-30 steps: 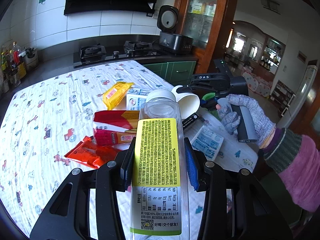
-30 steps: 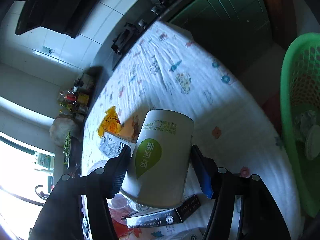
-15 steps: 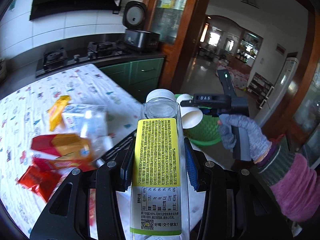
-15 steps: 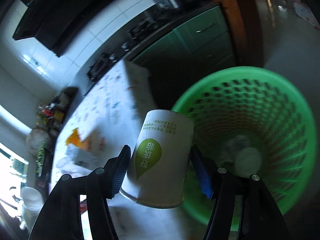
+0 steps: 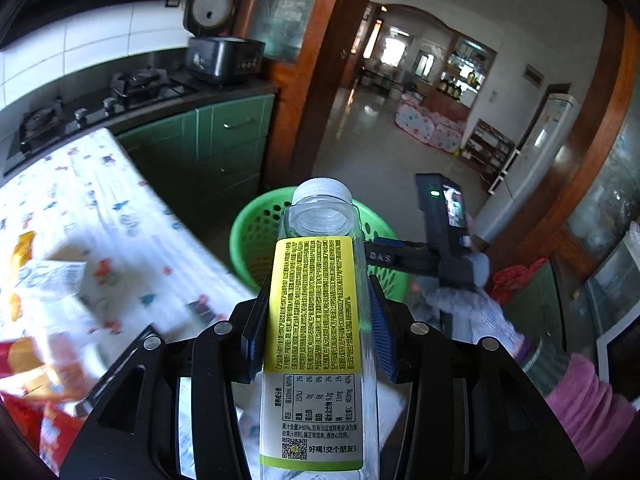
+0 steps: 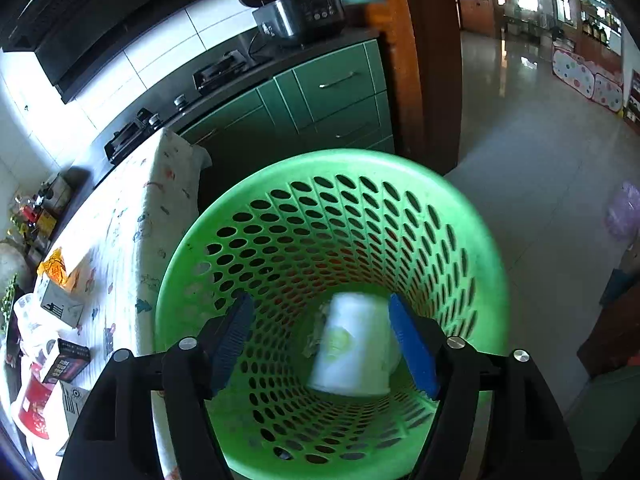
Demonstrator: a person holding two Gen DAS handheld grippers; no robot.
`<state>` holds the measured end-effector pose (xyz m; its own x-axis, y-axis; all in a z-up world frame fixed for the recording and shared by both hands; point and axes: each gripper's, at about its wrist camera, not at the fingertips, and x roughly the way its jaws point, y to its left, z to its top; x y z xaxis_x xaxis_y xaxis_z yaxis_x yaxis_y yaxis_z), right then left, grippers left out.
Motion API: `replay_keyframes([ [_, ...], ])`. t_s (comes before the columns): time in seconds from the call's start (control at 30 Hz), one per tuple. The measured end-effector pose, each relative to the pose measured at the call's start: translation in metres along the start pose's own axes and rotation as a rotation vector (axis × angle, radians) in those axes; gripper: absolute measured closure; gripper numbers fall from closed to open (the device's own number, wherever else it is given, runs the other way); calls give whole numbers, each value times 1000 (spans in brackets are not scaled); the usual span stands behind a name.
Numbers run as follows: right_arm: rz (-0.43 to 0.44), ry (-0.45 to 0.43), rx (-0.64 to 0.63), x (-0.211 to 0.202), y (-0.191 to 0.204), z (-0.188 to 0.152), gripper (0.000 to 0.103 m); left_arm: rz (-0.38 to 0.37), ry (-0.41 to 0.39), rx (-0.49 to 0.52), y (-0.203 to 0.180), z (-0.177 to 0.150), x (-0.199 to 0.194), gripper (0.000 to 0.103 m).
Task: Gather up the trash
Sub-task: 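Drop the paper cup and the bottle into the green wastebasket with both grippers, then move both grippers back over the table toward the red cup and carton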
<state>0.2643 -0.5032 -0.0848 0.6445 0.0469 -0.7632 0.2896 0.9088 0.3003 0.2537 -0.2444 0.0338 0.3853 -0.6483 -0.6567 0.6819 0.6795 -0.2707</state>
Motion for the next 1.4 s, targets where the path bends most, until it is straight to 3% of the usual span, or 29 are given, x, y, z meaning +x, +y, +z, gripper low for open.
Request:
replay_keyframes([
  [0.23,11,-67,-28,-35,-11,-7,30,-8,102,18,-16,17,60,59],
  [0.5,26,-114,-26,-67,-28,-24,28,53,230,27,-26,22,119,59],
  [0.73,29,-117,-17,-74,-36,-37,27,89,264,-30,-13,22,140,58],
  [0.83,30,-117,-8,-76,-38,-43,27,94,265,-43,-8,20,141,58],
  [1.0,34,-122,-4,-80,-36,-51,27,81,215,-43,-9,22,131,41],
  [1.2,47,-123,-3,-87,-26,-62,27,92,165,-37,-10,19,103,41],
  [1.4,85,-130,-28,-102,0,-78,27,131,82,-2,-13,-7,46,41],
])
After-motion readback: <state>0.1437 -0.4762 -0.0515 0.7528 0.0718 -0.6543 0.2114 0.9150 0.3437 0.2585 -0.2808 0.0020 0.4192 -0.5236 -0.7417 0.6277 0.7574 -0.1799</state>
